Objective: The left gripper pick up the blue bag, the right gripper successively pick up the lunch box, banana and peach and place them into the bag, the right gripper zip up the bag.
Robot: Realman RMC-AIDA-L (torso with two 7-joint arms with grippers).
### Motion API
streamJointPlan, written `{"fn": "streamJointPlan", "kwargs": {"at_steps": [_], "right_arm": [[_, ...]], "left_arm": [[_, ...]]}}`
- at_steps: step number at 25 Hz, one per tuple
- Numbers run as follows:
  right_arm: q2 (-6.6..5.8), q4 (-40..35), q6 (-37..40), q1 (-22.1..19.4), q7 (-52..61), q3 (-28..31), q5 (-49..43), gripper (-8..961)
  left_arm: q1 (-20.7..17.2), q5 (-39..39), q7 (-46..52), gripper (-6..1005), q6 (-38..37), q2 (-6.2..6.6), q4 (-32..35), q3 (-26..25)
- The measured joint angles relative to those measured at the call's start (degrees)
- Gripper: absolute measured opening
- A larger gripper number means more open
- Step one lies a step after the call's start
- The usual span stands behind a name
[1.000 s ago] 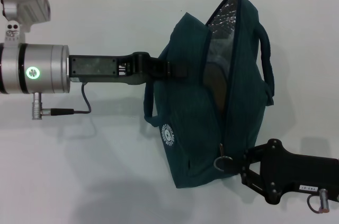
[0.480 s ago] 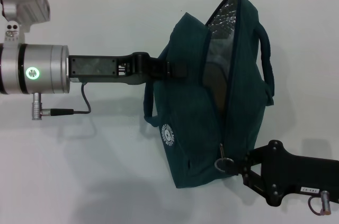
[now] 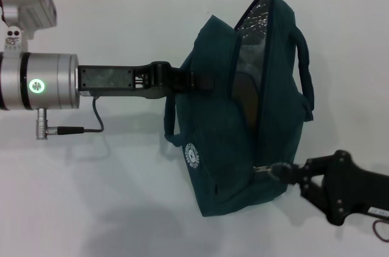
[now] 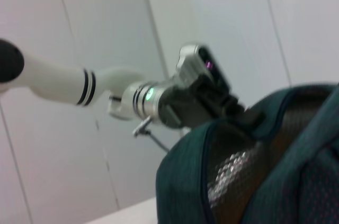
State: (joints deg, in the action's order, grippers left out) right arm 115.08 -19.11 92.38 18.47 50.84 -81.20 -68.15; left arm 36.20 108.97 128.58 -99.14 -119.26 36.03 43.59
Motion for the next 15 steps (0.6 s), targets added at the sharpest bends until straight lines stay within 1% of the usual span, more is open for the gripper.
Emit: {"fn": "streamJointPlan", "kwargs": {"at_steps": [4, 12, 15], "right_arm": [[-0.11, 0.3, 2.6, -0.7, -0.9, 3.0, 0.1, 8], [0.17, 0.2, 4.9, 0.1, -1.4, 3.1, 2.3, 8], [0.20, 0.1, 6.0, 0.2, -1.5, 3.1, 3.5, 8]], "left_arm": [[0.1, 0.0, -0.5, 47, 0.0, -0.01, 0.0, 0.0], [-0.4, -0.3, -4.5, 47, 0.1, -0.19, 0.0, -0.1], [-1.5, -2.6, -7.1, 47, 0.2, -0.20, 0.0, -0.1]]}}
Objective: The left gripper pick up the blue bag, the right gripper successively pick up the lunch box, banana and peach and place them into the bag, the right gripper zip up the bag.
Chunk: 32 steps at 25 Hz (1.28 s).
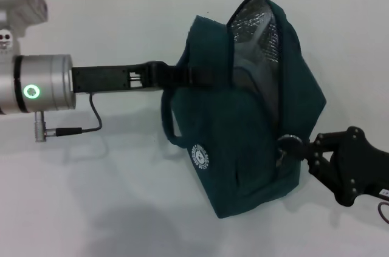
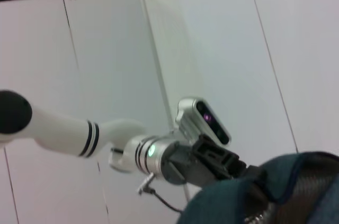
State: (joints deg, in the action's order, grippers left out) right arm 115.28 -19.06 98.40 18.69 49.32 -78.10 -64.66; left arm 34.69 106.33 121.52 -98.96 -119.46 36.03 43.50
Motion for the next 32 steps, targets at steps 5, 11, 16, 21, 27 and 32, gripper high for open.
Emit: {"fn": "streamJointPlan", "kwargs": {"at_steps": [5, 11, 16, 21, 27, 32], "right_arm": [[0.06, 0.0, 1.3, 0.6, 0.0, 0.0, 1.3, 8], [0.21, 0.0, 1.7, 0.7, -0.3, 0.0, 3.4, 8], [0.21, 0.3, 2.7, 0.8, -0.9, -0.1, 6.6, 8], [0.32, 0.2, 2.7, 1.6, -1.2, -0.2, 10.1, 8], [0.53, 0.3, 2.4, 5.1, -1.6, -0.4, 14.4, 8], [0.92, 0.5, 1.9, 9.1, -1.1, -0.9, 16.0, 8]], "left_arm": [[-1.5, -2.9, -4.1, 174, -0.1, 0.01, 0.0, 0.1], [-3.5, -6.4, -9.5, 405, -0.6, 0.06, 0.0, 0.0], [-5.0, -8.7, -14.3, 566, -2.6, 0.17, 0.0, -0.2], [-6.0, -9.3, -18.7, 699, -5.2, 0.12, 0.0, -0.2], [-7.0, -9.3, -23.6, 751, -7.6, 0.14, -2.2, -0.2], [-8.7, -9.3, -31.6, 745, -10.1, 0.07, -4.0, -0.1]]}}
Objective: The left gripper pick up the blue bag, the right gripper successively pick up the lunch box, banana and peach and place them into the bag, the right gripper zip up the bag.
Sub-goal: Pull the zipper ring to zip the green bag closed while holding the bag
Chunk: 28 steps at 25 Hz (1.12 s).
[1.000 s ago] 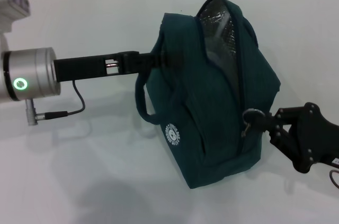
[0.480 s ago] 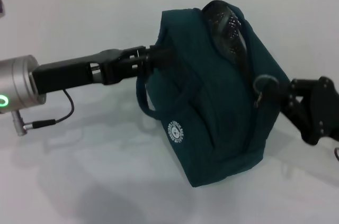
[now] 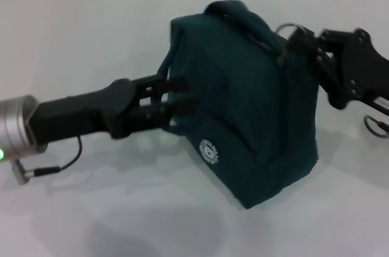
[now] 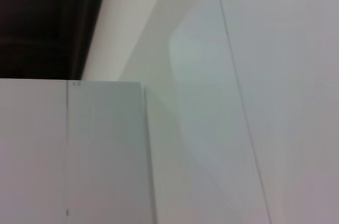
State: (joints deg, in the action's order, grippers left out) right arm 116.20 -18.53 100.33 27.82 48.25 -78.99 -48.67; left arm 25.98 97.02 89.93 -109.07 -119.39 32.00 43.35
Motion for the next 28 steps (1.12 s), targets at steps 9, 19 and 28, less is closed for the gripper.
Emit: {"fn": "streamJointPlan", "kwargs": {"at_steps": [9, 19, 28], "right_arm": [[0.00, -0.3, -2.8, 6.7, 1.0, -8.1, 3.2, 8], [-0.02, -1.6, -8.1, 10.1, 0.4, -15.1, 9.3, 9], [-0.02, -3.5, -10.7, 10.2, 0.3, -15.5, 9.3, 9]], "left_arm": [[-4.5, -1.0, -4.2, 741, 0.0, -0.01, -0.7, -0.4], [-7.2, -1.6, -10.3, 735, 2.3, 0.02, -2.2, -2.4], [-5.7, -0.2, -13.7, 730, 5.1, -0.12, -4.8, -1.9]]}}
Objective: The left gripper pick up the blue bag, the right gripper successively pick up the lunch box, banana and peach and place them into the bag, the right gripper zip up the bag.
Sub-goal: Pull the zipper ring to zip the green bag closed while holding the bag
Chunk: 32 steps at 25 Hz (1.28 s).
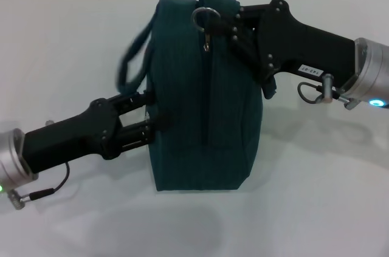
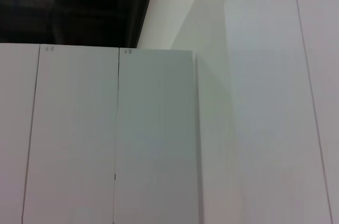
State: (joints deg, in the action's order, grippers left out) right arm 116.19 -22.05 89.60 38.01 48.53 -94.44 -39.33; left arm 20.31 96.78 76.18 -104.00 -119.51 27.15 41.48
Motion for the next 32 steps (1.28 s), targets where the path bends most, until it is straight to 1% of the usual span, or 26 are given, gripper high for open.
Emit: {"fn": "streamJointPlan", "kwargs": {"at_steps": [5, 11, 15, 20, 25, 32], "right_arm": [[0.00, -0.1, -0.9, 0.0, -0.1, -0.1, 0.0, 9], [0.00, -0.2, -1.9, 1.0, -0.4, -1.0, 0.0, 9], [0.00, -0.3, -2.2, 1.2, -0.8, -1.5, 0.1, 9], [0.00, -0.4, -2.1, 0.6, -0.8, -1.5, 0.1, 9], [0.00, -0.5, -2.1, 0.3, -0.8, -1.2, 0.2, 9], [0.00, -0.4, -2.0, 0.0, -0.8, -1.5, 1.4, 9]], "left_arm": [[0.4, 0.1, 0.3, 726, 0.2, -0.11, -0.1, 0.6], [1.4, -0.2, 0.0, 723, 5.0, -0.36, -2.0, 0.5], [2.2, -1.1, -0.1, 720, 6.6, -0.36, -3.2, 0.3], [2.7, -1.9, -4.1, 717, 6.0, -0.25, -3.5, 0.7], [3.8, -1.5, -4.6, 513, 5.8, -0.21, -3.6, 1.9], [4.3, -1.5, -4.3, 272, 5.7, -0.10, -3.6, 2.1]]}}
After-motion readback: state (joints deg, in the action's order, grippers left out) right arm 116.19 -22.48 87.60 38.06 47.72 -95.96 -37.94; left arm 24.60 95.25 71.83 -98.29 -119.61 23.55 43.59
